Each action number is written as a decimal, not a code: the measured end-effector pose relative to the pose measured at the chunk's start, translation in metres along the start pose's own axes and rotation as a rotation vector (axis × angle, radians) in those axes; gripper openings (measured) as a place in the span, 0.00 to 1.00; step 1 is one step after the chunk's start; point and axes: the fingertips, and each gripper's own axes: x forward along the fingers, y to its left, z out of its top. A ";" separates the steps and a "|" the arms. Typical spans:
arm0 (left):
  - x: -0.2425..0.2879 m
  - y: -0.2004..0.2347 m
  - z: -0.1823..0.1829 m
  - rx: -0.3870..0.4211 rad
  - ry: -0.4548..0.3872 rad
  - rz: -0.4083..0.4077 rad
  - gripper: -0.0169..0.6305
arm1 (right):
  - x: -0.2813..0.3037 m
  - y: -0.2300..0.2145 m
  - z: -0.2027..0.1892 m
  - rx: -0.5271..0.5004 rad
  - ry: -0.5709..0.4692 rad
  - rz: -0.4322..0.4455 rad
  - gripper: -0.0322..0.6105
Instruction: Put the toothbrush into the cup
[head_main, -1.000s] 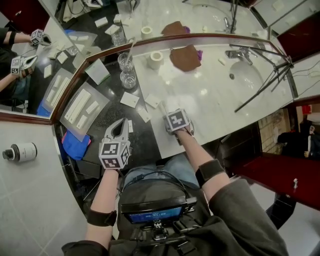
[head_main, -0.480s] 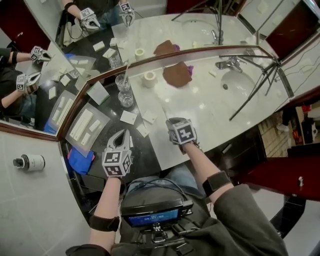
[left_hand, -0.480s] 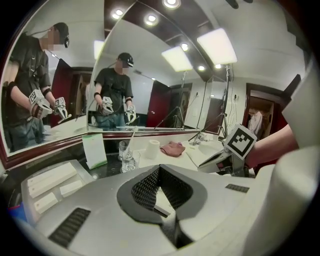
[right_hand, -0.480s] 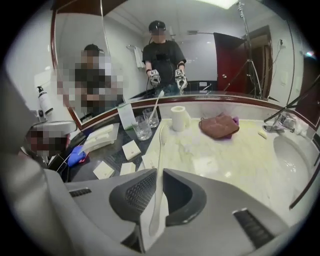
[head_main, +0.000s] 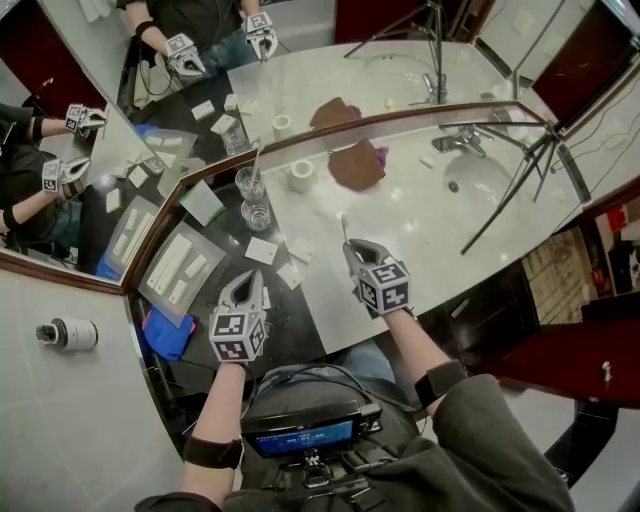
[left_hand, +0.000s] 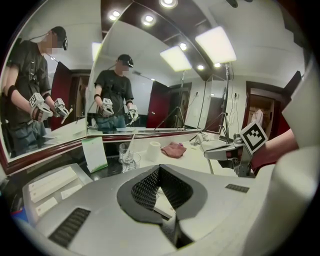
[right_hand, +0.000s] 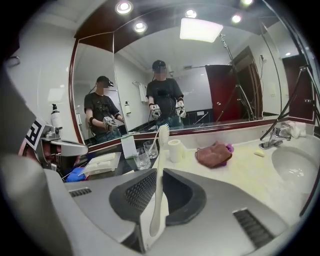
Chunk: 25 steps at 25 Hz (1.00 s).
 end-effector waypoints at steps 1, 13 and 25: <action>0.001 0.001 0.000 0.000 0.001 0.004 0.03 | 0.002 -0.001 0.001 -0.003 -0.015 0.003 0.14; 0.015 0.035 0.022 -0.025 -0.016 0.087 0.03 | 0.057 0.023 0.094 0.017 -0.220 0.108 0.14; 0.042 0.095 0.042 -0.052 -0.025 0.187 0.03 | 0.147 0.065 0.151 0.070 -0.308 0.219 0.14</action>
